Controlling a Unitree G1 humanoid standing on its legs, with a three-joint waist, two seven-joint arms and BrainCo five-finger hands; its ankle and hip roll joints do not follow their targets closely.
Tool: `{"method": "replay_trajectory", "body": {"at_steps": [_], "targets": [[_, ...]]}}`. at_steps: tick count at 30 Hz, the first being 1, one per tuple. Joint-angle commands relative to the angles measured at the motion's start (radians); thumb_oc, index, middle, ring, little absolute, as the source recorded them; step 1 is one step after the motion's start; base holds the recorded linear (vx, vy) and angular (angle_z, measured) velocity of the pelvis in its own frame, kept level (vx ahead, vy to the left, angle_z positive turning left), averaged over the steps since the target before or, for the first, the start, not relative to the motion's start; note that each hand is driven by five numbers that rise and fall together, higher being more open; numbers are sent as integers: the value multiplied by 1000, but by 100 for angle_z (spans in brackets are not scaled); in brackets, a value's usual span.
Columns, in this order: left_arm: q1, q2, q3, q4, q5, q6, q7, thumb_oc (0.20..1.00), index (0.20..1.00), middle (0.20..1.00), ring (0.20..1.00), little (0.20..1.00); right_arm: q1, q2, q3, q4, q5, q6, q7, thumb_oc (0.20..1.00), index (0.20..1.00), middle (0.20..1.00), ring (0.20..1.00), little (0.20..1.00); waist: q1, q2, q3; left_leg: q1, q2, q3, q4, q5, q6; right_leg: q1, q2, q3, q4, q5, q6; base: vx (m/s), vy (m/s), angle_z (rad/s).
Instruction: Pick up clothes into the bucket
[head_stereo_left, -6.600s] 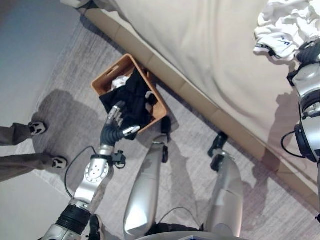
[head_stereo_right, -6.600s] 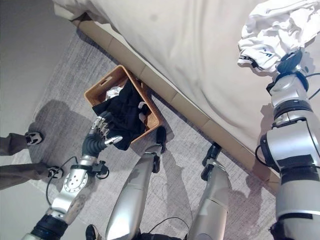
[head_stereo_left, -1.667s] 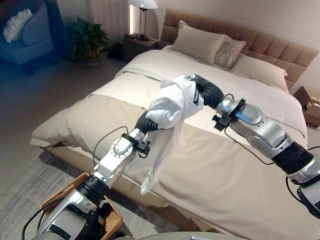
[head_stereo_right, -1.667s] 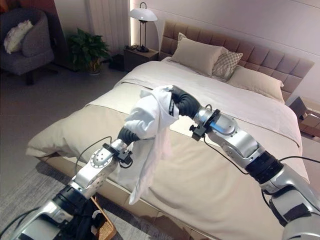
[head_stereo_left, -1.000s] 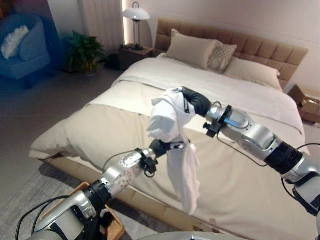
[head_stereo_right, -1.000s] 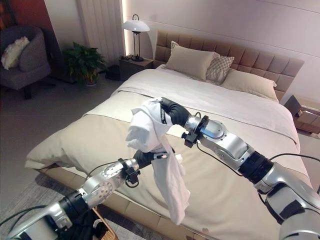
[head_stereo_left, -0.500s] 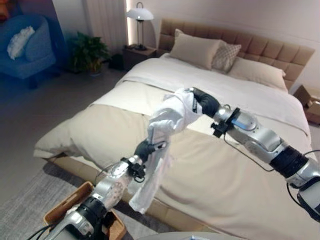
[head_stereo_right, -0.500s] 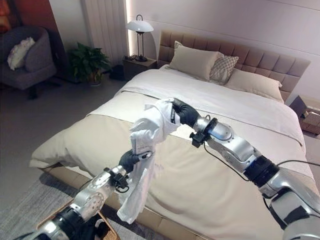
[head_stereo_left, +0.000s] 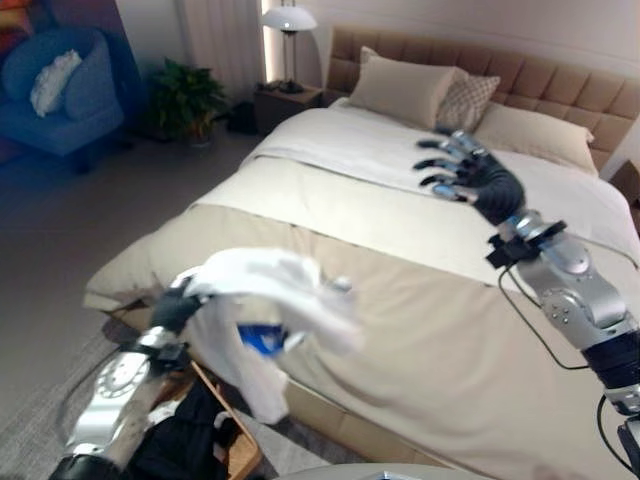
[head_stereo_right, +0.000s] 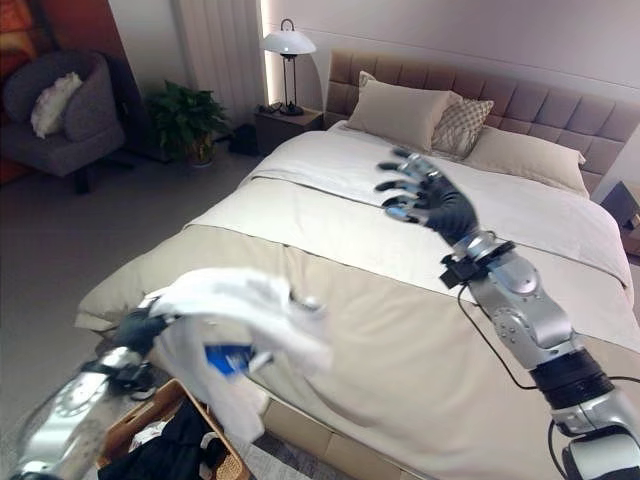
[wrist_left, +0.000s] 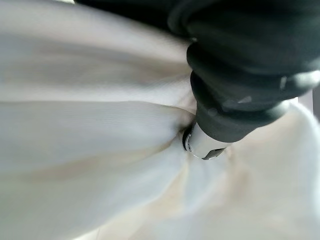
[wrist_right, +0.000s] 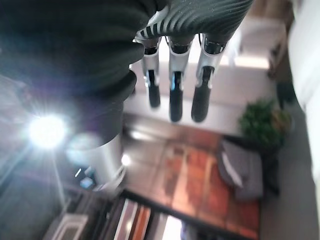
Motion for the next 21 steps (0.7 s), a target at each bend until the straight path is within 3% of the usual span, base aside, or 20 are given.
{"method": "replay_trajectory", "body": {"at_steps": [1, 5, 8, 10, 11, 13, 14, 16, 21], "targets": [[-24, 92, 119, -112, 61, -121, 39, 200, 200, 200, 200, 200, 13, 15, -48, 29, -29, -41, -8, 1000, 1000, 1000, 1000, 1000, 35, -28, -22, -59, 41, -88, 75, -17, -14, -28, -68, -30, 70, 33, 61, -8, -1, 10], [-4, 108, 225, -157, 89, -153, 64, 200, 200, 200, 200, 200, 65, 37, -81, 56, -136, -30, -24, 1000, 1000, 1000, 1000, 1000, 41, -20, -17, -62, 39, -97, 77, -16, -12, -23, -69, -36, 70, 30, 59, -3, 4, 10], [10, 99, 241, -166, 110, -152, 74, 200, 200, 200, 200, 200, 82, 50, -87, 53, -161, -27, -28, 1000, 1000, 1000, 1000, 1000, 42, -18, -16, -63, 39, -99, 79, -16, -12, -22, -69, -37, 71, 28, 58, 1, 3, 10], [65, 42, 289, -167, 273, -156, 126, 200, 200, 200, 200, 200, 152, 111, -138, 30, -250, -33, -39, 1000, 1000, 1000, 1000, 1000, 45, -14, -10, -65, 39, -105, 82, -20, -9, -19, -70, -39, 73, 24, 56, -3, 1, 5], [68, 41, 289, -171, 277, -154, 129, 200, 200, 200, 200, 200, 155, 112, -139, 27, -252, -31, -39, 1000, 1000, 1000, 1000, 1000, 45, -14, -11, -65, 39, -105, 82, -20, -9, -19, -69, -40, 73, 23, 56, 0, 0, 0], [88, -57, 294, -121, 324, -165, 159, 200, 200, 200, 200, 200, 196, 198, -153, 20, -265, -38, -38, 1000, 1000, 1000, 1000, 1000, 50, -14, -4, -72, 37, -113, 87, -21, -7, -19, -70, -46, 75, 17, 53, -3, 5, 5], [89, -58, 293, -120, 325, -165, 159, 200, 200, 200, 200, 200, 197, 198, -152, 19, -266, -38, -39, 1000, 1000, 1000, 1000, 1000, 50, -14, -4, -72, 38, -113, 87, -21, -7, -19, -70, -46, 76, 17, 53, -17, 4, 6], [108, -138, 300, -59, 387, -159, 188, 200, 200, 200, 200, 200, 228, 262, -152, 12, -312, -40, -38, 1000, 1000, 1000, 1000, 1000, 57, -15, 7, -79, 38, -119, 88, -20, -6, -21, -69, -54, 79, 12, 50, -26, 0, 5], [89, -163, 274, 51, 529, -156, 248, 200, 200, 200, 200, 200, 241, 312, -125, 31, -333, -46, -40, 1000, 1000, 1000, 1000, 1000, 65, -22, 23, -96, 41, -131, 90, -14, -8, -27, -67, -68, 87, 7, 49, -22, -4, 14]]}}
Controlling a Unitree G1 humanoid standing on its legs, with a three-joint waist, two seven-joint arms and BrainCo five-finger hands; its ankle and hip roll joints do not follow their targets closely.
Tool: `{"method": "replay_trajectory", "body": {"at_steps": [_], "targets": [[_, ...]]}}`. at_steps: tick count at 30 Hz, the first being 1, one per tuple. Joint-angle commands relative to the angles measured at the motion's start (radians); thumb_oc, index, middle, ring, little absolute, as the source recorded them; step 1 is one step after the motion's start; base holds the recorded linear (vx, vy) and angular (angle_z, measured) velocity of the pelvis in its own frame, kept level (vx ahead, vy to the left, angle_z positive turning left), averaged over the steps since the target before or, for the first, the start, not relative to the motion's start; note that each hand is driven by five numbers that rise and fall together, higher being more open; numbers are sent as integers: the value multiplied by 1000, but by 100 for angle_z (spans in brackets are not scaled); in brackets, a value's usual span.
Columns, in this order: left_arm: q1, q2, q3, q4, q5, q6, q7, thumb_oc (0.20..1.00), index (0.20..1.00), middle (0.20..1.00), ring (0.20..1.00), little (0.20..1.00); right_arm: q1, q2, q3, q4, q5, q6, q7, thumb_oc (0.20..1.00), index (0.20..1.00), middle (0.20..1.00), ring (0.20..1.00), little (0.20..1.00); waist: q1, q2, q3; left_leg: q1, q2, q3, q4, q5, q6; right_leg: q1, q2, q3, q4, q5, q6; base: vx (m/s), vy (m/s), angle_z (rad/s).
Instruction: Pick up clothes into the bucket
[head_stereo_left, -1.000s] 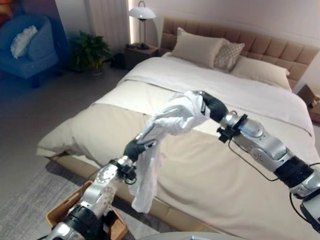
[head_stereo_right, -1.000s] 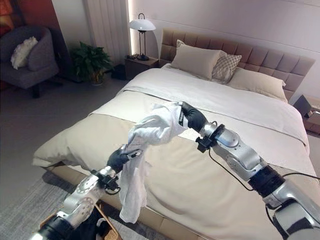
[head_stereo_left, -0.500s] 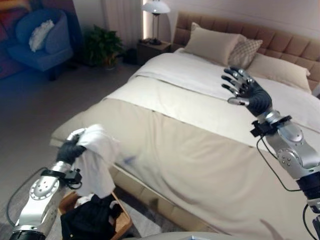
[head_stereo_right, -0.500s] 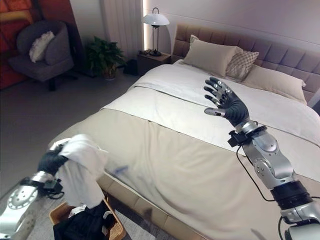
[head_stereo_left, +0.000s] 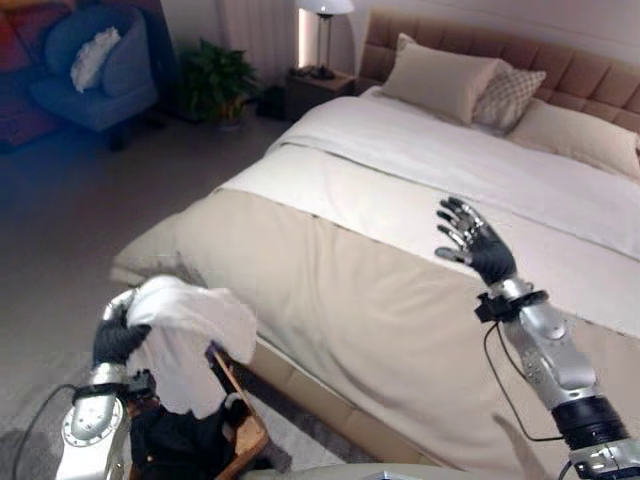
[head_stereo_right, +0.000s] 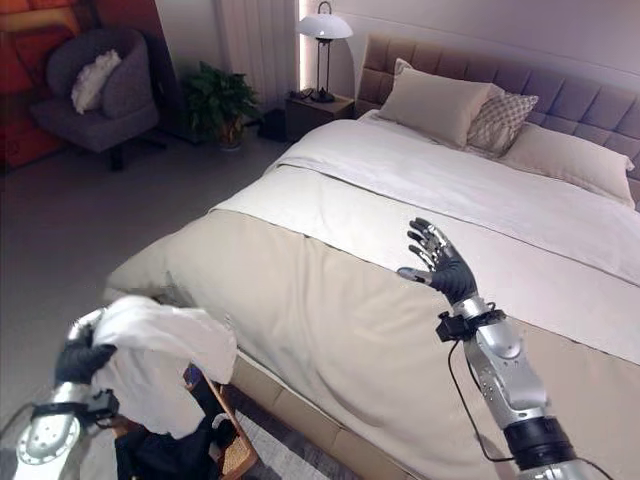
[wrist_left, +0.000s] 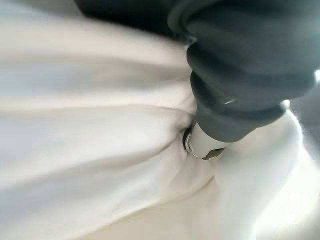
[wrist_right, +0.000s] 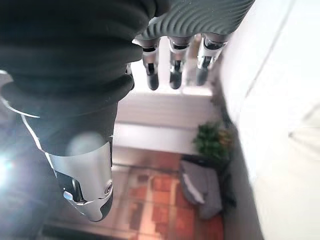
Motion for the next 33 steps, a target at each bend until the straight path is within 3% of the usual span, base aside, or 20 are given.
{"method": "replay_trajectory", "body": {"at_steps": [1, 4, 8, 13, 20, 23, 33], "targets": [[-54, 88, 11, 10, 119, -66, 84, 200, 200, 200, 200, 200, -47, 10, 14, -26, -23, -59, -16, 1000, 1000, 1000, 1000, 1000, 42, -22, -16, -68, 47, -74, 76, -13, -6, -48, -65, -8, 94, 21, 46, -48, -2, 10], [-100, 82, -15, 108, 134, -61, 118, 200, 200, 200, 200, 200, -35, 21, 12, -31, -49, -67, -36, 1000, 1000, 1000, 1000, 1000, 50, -32, 8, -90, 41, -92, 87, -10, -4, -54, -71, -24, 123, 10, 45, -48, 6, 16], [-183, 107, -56, 198, 192, -50, 181, 200, 200, 200, 200, 200, -27, 21, 2, -53, -60, -92, -60, 1000, 1000, 1000, 1000, 1000, 58, -45, 93, -166, 16, -156, 139, -9, 6, -107, -106, -72, 251, -25, 40, -135, 28, 48], [-299, 121, -79, 285, 143, -59, 267, 200, 200, 200, 200, 200, -67, 27, 44, -46, -51, -118, -89, 1000, 1000, 1000, 1000, 1000, 63, -54, 183, -285, -13, -197, 248, -25, 5, -182, -144, -110, 358, -58, 32, -156, 31, 42], [-379, 133, -86, 252, 61, -104, 317, 200, 200, 200, 200, 200, -128, 52, 164, 15, -68, -128, -94, 1000, 1000, 1000, 1000, 1000, 61, -40, 277, -467, -35, -206, 427, -71, 7, -336, -204, -85, 517, -105, 15, -148, 76, 18], [-447, 135, -78, 251, 6, -124, 372, 200, 200, 200, 200, 200, -125, 73, 218, 45, -109, -134, -111, 1000, 1000, 1000, 1000, 1000, 43, -26, 305, -573, -41, -197, 527, -122, 5, -450, -219, -41, 613, -149, 18, -53, 69, -6], [-670, 139, -148, 217, -78, -148, 485, 200, 200, 200, 200, 200, -139, 104, 332, 158, -181, -124, -154, 1000, 1000, 1000, 1000, 1000, 8, -16, 356, -654, -46, -186, 472, -75, 6, -569, -234, -32, 593, -113, 27, -36, 16, -2]]}}
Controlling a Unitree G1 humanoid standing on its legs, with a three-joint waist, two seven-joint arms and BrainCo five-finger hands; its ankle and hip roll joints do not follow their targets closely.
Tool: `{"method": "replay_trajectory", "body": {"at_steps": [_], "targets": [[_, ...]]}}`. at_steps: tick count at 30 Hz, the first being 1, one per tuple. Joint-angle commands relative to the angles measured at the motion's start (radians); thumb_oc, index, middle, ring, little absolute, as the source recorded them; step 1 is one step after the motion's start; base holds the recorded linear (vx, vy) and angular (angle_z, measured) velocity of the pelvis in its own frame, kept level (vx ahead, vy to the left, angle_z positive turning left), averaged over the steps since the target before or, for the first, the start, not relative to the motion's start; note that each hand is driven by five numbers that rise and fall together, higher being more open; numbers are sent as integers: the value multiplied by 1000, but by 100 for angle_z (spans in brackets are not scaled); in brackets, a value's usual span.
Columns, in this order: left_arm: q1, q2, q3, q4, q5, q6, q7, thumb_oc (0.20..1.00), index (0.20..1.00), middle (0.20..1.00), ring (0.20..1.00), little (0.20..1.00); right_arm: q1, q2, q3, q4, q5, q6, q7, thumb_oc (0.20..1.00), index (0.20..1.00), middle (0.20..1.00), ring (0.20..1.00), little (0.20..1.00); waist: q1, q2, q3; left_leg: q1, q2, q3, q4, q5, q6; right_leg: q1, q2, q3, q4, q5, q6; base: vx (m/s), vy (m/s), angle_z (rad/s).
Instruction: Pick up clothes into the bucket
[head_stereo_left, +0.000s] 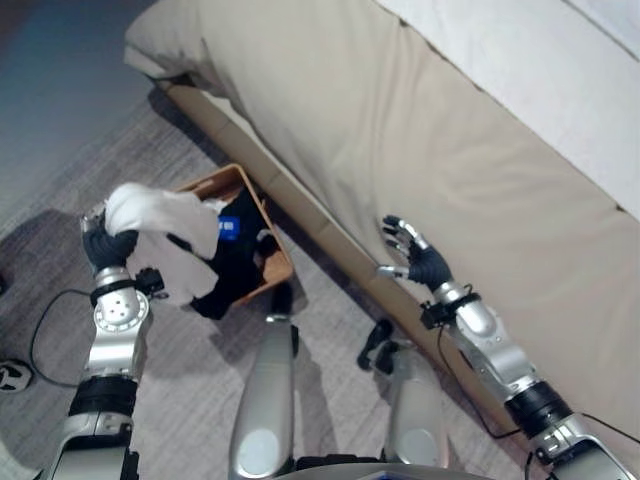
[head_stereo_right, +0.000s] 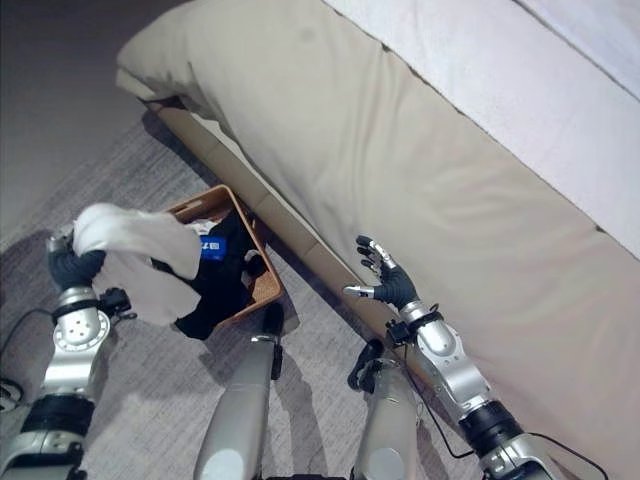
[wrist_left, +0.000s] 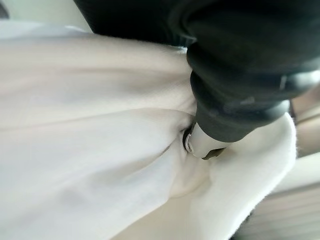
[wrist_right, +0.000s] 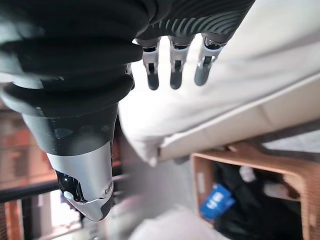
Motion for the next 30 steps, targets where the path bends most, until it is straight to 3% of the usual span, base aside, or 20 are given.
{"method": "replay_trajectory", "body": {"at_steps": [1, 12, 17, 20, 25, 30], "targets": [[-81, 21, -10, -79, -5, -76, 66, 200, 200, 200, 200, 200, -13, 19, 12, 2, -30, -51, -25, 1000, 1000, 1000, 1000, 1000, -8, -7, -42, 36, 33, -10, -73, 12, -19, 55, -46, 36, -104, 127, 76, 0, 0, 0], [-201, 51, -52, -21, 18, -69, 130, 200, 200, 200, 200, 200, -15, 14, 35, 23, -42, -63, -43, 1000, 1000, 1000, 1000, 1000, -33, -27, -16, 40, 35, 0, -133, 36, -16, 40, -39, 45, -162, 167, 91, -1, -5, -4], [-178, 51, -35, 36, 10, -66, 147, 200, 200, 200, 200, 200, -13, 7, 31, 9, -43, -78, -55, 1000, 1000, 1000, 1000, 1000, -47, -41, 18, -51, 29, -6, -25, 0, -10, -39, -36, 73, -97, 144, 81, -43, -2, -4], [-152, 50, -22, 94, 22, -58, 174, 200, 200, 200, 200, 200, 9, -4, -1, -22, -10, -103, -62, 1000, 1000, 1000, 1000, 1000, -67, -51, 34, -185, 25, -9, 124, -52, 0, -165, -30, 116, 27, 102, 67, -47, 23, -4], [-169, 65, -35, 163, 18, -50, 181, 200, 200, 200, 200, 200, 29, -18, -31, -36, 13, -121, -77, 1000, 1000, 1000, 1000, 1000, -79, -55, 25, -286, 28, -6, 209, -78, 4, -272, -30, 142, 106, 80, 62, -13, 15, -4], [-235, 77, -84, 361, -24, 3, 148, 200, 200, 200, 200, 200, 45, -41, -66, -48, 35, -135, -102, 1000, 1000, 1000, 1000, 1000, -103, -63, 26, -386, 41, 0, 255, -82, 9, -382, -26, 163, 146, 79, 66, -4, 34, -12]]}}
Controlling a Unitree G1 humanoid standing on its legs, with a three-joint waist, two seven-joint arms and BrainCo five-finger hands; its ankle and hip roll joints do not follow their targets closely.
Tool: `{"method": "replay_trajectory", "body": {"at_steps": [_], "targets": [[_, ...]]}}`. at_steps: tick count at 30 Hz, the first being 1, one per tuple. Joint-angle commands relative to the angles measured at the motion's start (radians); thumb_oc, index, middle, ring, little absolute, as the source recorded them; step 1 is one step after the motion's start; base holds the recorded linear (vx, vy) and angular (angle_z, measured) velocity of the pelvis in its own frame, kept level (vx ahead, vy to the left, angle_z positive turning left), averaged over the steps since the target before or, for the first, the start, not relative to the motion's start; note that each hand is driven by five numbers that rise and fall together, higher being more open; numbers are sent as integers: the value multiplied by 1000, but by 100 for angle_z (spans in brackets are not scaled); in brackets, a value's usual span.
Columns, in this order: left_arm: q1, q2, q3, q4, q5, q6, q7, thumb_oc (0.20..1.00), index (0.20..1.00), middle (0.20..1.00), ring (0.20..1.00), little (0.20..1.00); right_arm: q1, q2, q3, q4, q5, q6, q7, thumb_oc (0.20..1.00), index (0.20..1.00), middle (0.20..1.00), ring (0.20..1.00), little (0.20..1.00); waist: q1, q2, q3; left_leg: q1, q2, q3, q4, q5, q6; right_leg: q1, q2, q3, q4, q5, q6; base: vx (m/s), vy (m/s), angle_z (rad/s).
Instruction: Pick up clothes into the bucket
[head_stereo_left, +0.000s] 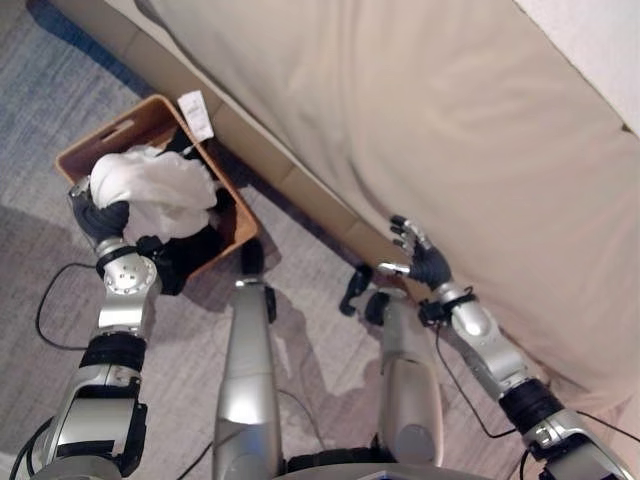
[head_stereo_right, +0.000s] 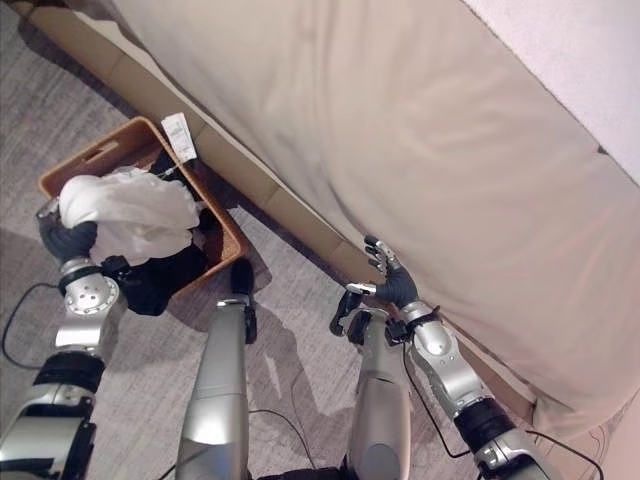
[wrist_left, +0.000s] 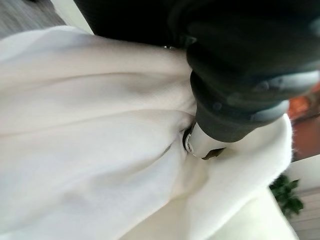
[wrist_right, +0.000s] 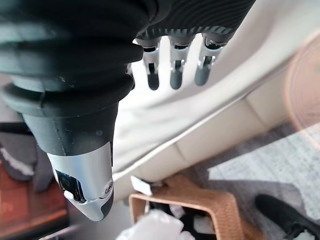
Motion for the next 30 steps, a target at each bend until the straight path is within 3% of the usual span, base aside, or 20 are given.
{"method": "replay_trajectory", "body": {"at_steps": [1, 9, 15, 21, 30], "targets": [[-44, 38, -21, 76, -20, 20, -12, 200, 200, 200, 200, 200, 51, -25, -41, -72, 26, -64, -21, 1000, 1000, 1000, 1000, 1000, -5, -7, -29, 4, 10, 1, 12, -31, 19, 19, -38, 85, -74, 130, 101, 27, 30, -10], [-145, 77, 24, 177, -250, 29, -87, 200, 200, 200, 200, 200, 68, -64, -50, -96, 40, -50, -8, 1000, 1000, 1000, 1000, 1000, -24, -5, -61, -30, 9, -4, 9, -36, 24, -19, -38, 93, -80, 134, 108, 38, 9, -2], [-134, 111, 35, 24, -253, 12, -55, 200, 200, 200, 200, 200, 78, -64, -68, -97, 35, -41, -8, 1000, 1000, 1000, 1000, 1000, -21, 0, -83, -44, 3, -2, -7, -36, 25, -28, -34, 91, -97, 137, 113, 21, 7, 6], [-137, 120, 51, 41, -250, 24, -45, 200, 200, 200, 200, 200, 84, -64, -72, -102, 35, -31, 1, 1000, 1000, 1000, 1000, 1000, -21, -8, -95, -42, 2, -3, -14, -40, 29, -31, -32, 94, -113, 146, 116, 7, 4, 0], [-115, 60, 118, 97, -278, 41, -3, 200, 200, 200, 200, 200, 109, -67, -78, -115, 39, -26, 10, 1000, 1000, 1000, 1000, 1000, -28, -26, -111, -47, 6, 2, -16, -44, 30, -35, -24, 100, -122, 148, 119, 9, 3, -3]]}}
